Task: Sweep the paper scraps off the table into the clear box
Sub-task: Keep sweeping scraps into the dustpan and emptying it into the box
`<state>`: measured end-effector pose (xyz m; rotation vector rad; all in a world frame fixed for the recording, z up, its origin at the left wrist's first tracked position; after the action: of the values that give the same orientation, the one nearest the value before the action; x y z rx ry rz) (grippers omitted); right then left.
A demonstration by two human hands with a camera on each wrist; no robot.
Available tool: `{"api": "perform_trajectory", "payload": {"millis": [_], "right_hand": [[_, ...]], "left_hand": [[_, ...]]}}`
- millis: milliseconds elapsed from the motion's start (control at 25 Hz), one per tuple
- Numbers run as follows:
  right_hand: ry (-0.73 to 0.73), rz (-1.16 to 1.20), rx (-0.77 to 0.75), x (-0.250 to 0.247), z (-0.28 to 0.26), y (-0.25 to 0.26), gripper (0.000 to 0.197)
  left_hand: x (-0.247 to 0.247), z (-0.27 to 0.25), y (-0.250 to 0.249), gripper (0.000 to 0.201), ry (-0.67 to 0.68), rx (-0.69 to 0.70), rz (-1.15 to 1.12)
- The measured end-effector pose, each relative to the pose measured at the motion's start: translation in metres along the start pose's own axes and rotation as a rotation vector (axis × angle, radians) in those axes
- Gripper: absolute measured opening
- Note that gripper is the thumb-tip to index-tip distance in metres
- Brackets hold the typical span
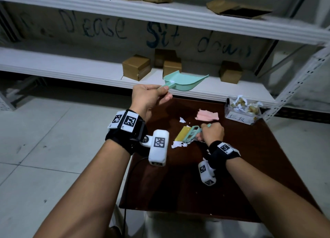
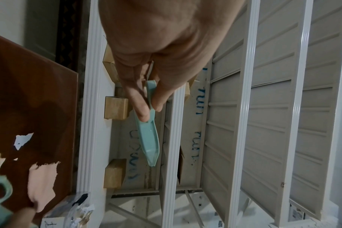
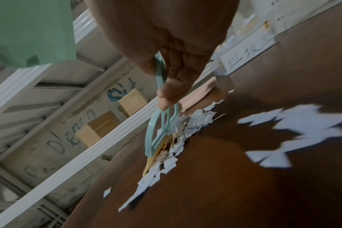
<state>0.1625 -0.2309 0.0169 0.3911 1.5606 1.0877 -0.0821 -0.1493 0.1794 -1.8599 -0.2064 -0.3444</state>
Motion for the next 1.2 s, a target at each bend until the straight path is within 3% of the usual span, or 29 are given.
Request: {"api": "perform_trajectory", "payload": {"millis": [160, 360, 480, 640, 720, 840, 1000, 1200], "right_hand": [[-0.022, -0.008, 0.028, -0.025, 0.033, -0.048, 0.049], [-0.090, 0.233, -0.045, -0.066, 0.005, 0.012, 0.036], [-0.063, 0.377, -0.027, -0.044, 0.013, 0.032, 0.031], [0.014, 0.479, 0.128, 0.019, 0.028, 0.046, 0.032], [0.061, 0.437, 0.126, 0.057, 0.040, 0.042, 0.033], [0.036, 0.226, 0.135, 0.069, 0.030, 0.044, 0.038], [-0.028, 0.151, 0.159, 0.038, 0.018, 0.041, 0.030], [-0.127, 0.087, 0.156, -0.006, 0.027, 0.002, 0.034]], "left_hand": [[0.007, -0.005, 0.004, 0.006, 0.014, -0.005, 0.007], [0.009, -0.008, 0.006, 0.004, 0.018, -0.011, 0.005], [0.005, -0.005, 0.002, 0.005, 0.010, 0.000, 0.001], [-0.001, 0.004, -0.004, 0.013, 0.001, 0.003, -0.016], [-0.004, 0.007, -0.006, 0.013, 0.003, 0.009, -0.016], [-0.007, 0.012, -0.009, 0.008, 0.002, 0.023, -0.019], [-0.013, 0.016, -0.015, 0.011, -0.018, 0.042, -0.019], [-0.011, 0.009, -0.015, 0.013, 0.006, 0.042, -0.013]]}}
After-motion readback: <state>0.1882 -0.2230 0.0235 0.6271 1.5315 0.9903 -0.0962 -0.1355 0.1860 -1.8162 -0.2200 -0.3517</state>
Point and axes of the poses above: each hand's wrist, its own z-axis towards the middle knuckle, its own x-axis out of the palm, y = z × x, the point moved 3 cm from there along z, towards the middle knuckle, and after that the axes turned 12 degrees about -y, right-handed, at the moved point
